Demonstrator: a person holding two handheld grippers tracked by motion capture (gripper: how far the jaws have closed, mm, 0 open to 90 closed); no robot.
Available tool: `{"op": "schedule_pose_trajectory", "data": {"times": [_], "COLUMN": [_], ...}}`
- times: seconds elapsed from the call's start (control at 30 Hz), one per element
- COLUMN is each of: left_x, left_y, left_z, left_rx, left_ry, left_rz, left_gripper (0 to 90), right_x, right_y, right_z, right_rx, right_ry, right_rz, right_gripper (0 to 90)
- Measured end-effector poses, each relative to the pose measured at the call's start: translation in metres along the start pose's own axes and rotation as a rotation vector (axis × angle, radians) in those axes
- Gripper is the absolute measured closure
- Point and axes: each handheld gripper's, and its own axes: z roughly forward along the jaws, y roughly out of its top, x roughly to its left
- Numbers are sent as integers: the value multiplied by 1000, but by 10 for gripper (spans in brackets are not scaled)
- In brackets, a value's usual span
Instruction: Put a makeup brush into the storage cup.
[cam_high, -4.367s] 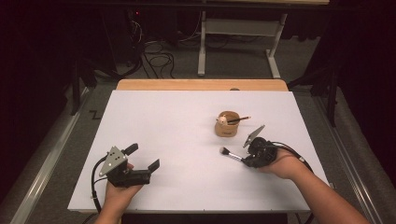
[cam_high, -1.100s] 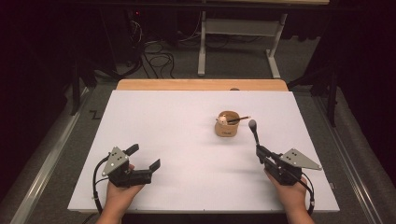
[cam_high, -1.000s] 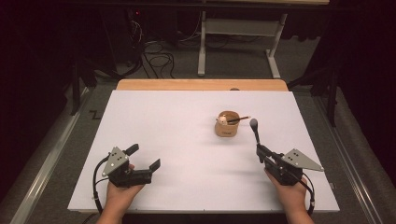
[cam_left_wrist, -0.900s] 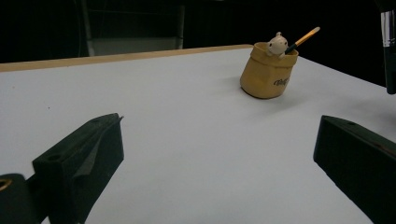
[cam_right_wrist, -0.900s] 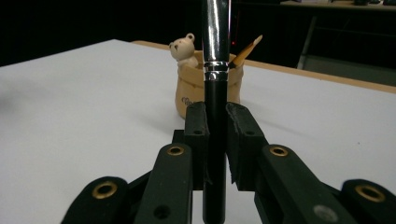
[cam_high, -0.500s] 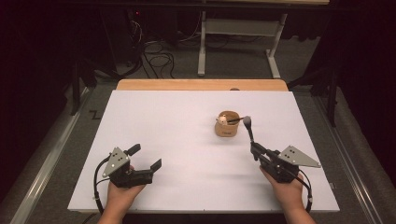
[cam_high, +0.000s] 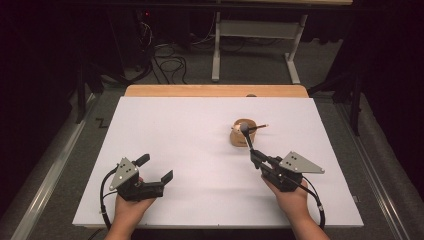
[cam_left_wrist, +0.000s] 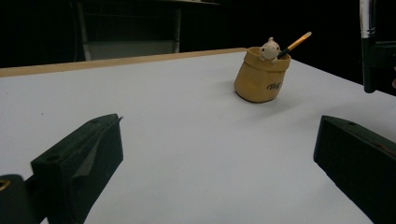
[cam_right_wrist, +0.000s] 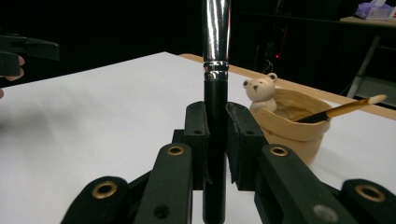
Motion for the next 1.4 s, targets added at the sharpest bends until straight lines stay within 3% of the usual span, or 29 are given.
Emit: {"op": "schedule_pose_trajectory", "data": {"times": [0.77, 1.4], "left_x": [-10, -18], "left_y": [2, 7], "left_z": [4, 8], "left_rx": [3, -5], "left_ry": [-19, -19], "left_rz": [14, 21], "left_gripper": [28, 43], "right_x": [30, 49], "right_y": [11, 1], "right_z": [36, 46], "right_rx": [-7, -37], "right_ry": [111, 163], "right_rz": [-48, -31], "right_gripper": [807, 808]}}
